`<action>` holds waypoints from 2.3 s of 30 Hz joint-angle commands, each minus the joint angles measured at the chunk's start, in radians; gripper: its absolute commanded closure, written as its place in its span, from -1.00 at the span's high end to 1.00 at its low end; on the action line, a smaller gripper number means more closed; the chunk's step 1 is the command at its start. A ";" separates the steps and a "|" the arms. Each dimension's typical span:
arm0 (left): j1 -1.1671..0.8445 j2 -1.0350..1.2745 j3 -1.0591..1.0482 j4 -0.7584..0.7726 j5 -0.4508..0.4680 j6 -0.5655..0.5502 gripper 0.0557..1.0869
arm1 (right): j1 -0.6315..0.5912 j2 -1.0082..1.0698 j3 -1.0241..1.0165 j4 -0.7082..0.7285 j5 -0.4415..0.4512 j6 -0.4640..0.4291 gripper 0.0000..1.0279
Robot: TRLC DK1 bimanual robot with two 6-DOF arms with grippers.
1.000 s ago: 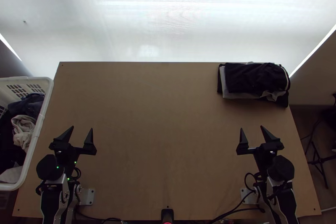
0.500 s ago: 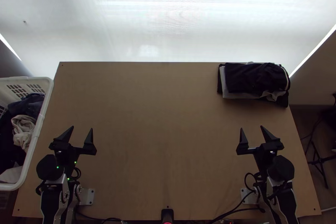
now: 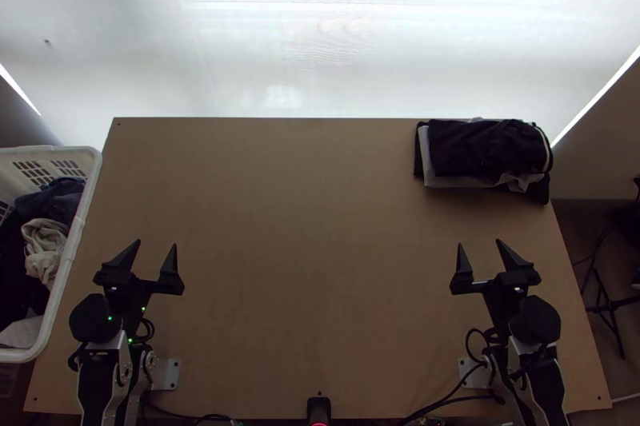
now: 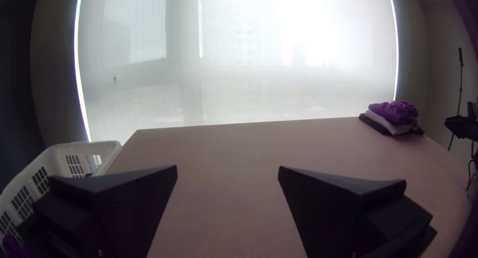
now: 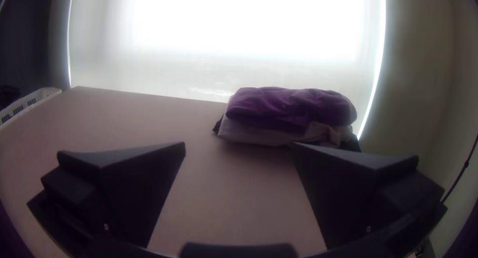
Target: Fold the t-shirt
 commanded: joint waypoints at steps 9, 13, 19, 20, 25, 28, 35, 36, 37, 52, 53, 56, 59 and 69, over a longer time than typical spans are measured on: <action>-0.195 0.000 0.000 0.002 -0.037 -0.021 0.92 | 0.008 0.000 0.000 0.002 -0.001 0.011 0.91; -0.186 -0.001 0.003 0.037 -0.090 -0.087 0.92 | 0.037 0.000 0.000 0.000 -0.007 0.029 0.91; -0.161 0.008 0.075 0.158 -0.251 -0.069 0.92 | -0.010 0.000 0.009 0.081 -0.007 -0.066 0.91; -0.151 0.020 0.097 0.177 -0.262 -0.052 0.92 | -0.004 0.000 0.020 0.091 -0.005 -0.103 0.91; -0.083 0.206 0.324 0.172 -0.271 -0.030 0.92 | -0.067 0.014 0.132 0.207 -0.005 -0.183 0.91; -0.049 0.370 0.509 0.123 -0.276 -0.030 0.92 | -0.070 0.158 0.273 0.249 -0.005 -0.193 0.91; 0.185 0.707 0.910 0.012 -0.284 -0.035 0.92 | -0.102 0.724 0.858 -0.090 -0.001 -0.114 0.91; 0.242 0.760 0.974 -0.037 -0.282 -0.038 0.92 | -0.105 0.772 0.930 -0.138 -0.001 -0.075 0.91; 0.287 0.816 1.043 -0.089 -0.282 -0.042 0.92 | -0.115 0.816 0.991 -0.173 -0.001 -0.040 0.91; 0.814 1.392 1.493 -0.713 -0.207 -0.098 0.92 | 0.005 0.913 1.169 -0.472 0.028 0.110 0.92; 0.821 1.413 1.494 -0.728 -0.207 -0.107 0.91 | -0.006 0.914 1.180 -0.494 0.027 0.112 0.91; 0.836 1.477 1.505 -0.745 -0.207 -0.128 0.92 | -0.015 0.967 1.218 -0.563 0.027 0.112 0.91; 0.867 1.573 1.528 -0.799 -0.207 -0.156 0.92 | -0.032 1.008 1.261 -0.629 0.028 0.109 0.92; 0.903 1.835 1.554 -0.877 -0.235 -0.003 0.91 | -0.058 1.071 1.310 -0.801 0.008 0.028 0.91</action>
